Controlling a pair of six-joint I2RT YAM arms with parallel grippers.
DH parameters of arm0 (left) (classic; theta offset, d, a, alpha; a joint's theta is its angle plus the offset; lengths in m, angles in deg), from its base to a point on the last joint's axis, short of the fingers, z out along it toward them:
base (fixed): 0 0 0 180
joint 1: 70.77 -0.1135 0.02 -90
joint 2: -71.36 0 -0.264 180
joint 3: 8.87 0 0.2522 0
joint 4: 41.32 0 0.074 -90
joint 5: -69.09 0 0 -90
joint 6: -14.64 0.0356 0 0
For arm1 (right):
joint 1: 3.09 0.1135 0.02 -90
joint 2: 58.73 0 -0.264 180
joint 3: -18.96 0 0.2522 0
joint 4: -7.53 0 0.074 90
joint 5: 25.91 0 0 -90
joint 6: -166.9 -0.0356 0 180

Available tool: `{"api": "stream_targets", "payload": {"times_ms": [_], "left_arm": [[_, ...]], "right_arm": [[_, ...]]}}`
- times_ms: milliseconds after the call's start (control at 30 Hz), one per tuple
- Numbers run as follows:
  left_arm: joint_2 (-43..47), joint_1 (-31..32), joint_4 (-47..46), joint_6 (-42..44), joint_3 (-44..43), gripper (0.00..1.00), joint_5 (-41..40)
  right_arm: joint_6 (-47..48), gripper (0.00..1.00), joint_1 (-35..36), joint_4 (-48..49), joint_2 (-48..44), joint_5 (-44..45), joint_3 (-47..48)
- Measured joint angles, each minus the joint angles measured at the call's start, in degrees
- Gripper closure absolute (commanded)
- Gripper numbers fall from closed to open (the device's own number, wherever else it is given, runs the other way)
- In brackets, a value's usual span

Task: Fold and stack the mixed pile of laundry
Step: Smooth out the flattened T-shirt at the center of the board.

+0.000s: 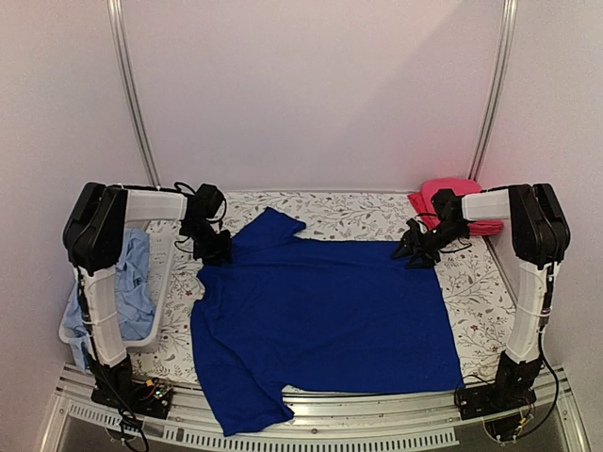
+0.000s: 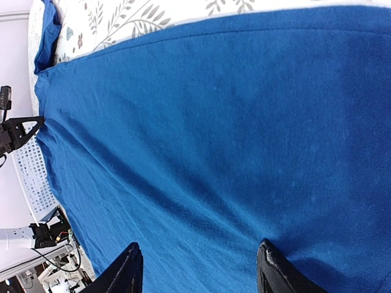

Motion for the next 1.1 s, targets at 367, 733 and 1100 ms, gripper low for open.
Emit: {"api": "stream_targets", "payload": {"times_ms": [367, 733, 1100], "left_arm": [[-2.32, -1.22, 4.11, 5.51, -17.33, 0.43, 0.83], [-24.68, -3.67, 4.2, 10.95, -47.58, 0.41, 4.33], [-30.69, -3.56, 7.65, 14.03, -49.88, 0.46, 1.2]], "right_arm": [[1.9, 0.37, -2.38, -2.86, -0.15, 1.16, 6.93], [5.57, 0.38, -6.32, -3.17, 2.69, 11.1, 17.38], [9.79, 0.45, -6.1, -5.66, 7.5, 17.51, 17.38]]}}
